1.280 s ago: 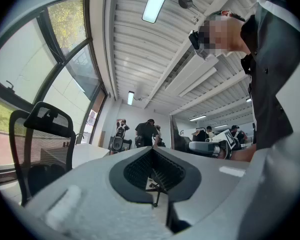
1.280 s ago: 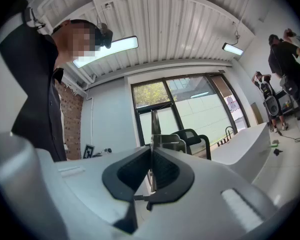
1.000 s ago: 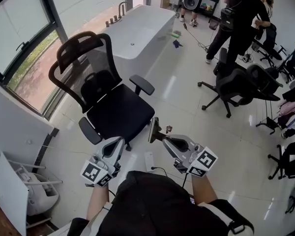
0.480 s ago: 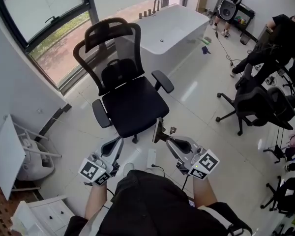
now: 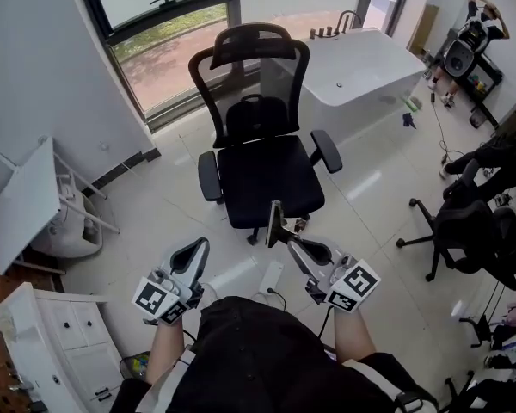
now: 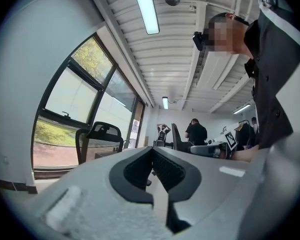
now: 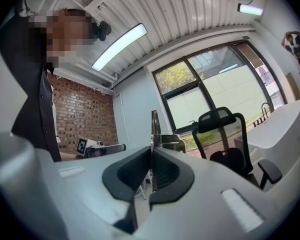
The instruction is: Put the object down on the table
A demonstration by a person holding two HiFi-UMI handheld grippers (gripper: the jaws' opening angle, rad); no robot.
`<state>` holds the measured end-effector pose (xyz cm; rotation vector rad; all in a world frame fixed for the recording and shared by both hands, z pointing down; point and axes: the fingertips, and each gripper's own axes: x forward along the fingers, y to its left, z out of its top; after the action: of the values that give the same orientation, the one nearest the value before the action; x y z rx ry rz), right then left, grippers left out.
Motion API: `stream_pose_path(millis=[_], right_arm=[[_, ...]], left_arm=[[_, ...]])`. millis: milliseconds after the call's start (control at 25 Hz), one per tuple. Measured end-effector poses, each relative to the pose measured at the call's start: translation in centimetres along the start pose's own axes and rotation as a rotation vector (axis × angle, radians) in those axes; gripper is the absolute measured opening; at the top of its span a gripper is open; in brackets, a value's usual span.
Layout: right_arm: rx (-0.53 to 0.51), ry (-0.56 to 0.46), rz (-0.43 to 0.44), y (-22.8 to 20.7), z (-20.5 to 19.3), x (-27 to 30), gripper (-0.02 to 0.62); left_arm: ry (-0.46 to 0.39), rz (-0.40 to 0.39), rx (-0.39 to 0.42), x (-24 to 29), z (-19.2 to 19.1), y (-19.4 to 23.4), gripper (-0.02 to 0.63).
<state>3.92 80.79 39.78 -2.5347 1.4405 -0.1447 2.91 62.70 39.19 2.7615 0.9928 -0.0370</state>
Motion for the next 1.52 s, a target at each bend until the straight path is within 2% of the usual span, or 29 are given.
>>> stream_pose_path(millis=[320,560,800,1080,1320,1520], right_arm=[[-0.006,0.009,0.180,3.1,0.1,5.6,0.009],[0.019,0.027,0.297,6.3,-0.5,11.2,0.009],[0.011,0.060,0.413,9.6,-1.3,17.0,0.009],[0.039,0.096,0.557,13.5,-2.8,24.0,0.009],[0.045,0.182,0.647,17.0,-6.1,28.5,0.009],[0.028,0.203,0.700,19.8,-6.9,32.3,0.009]], left_arm=[[-0.038,0.138,0.020,-5.0,0.9,2.1,-0.002],[-0.065,0.284,0.008,-10.4,2.1,6.5,-0.002],[-0.074,0.361,0.022,-14.7,3.1,9.2,-0.002],[-0.079,0.517,0.032,-21.1,4.2,12.9,-0.002],[-0.087,0.596,0.016,-25.5,3.6,15.4,-0.002],[-0.130,0.653,0.025,-29.4,4.5,18.0,-0.002]])
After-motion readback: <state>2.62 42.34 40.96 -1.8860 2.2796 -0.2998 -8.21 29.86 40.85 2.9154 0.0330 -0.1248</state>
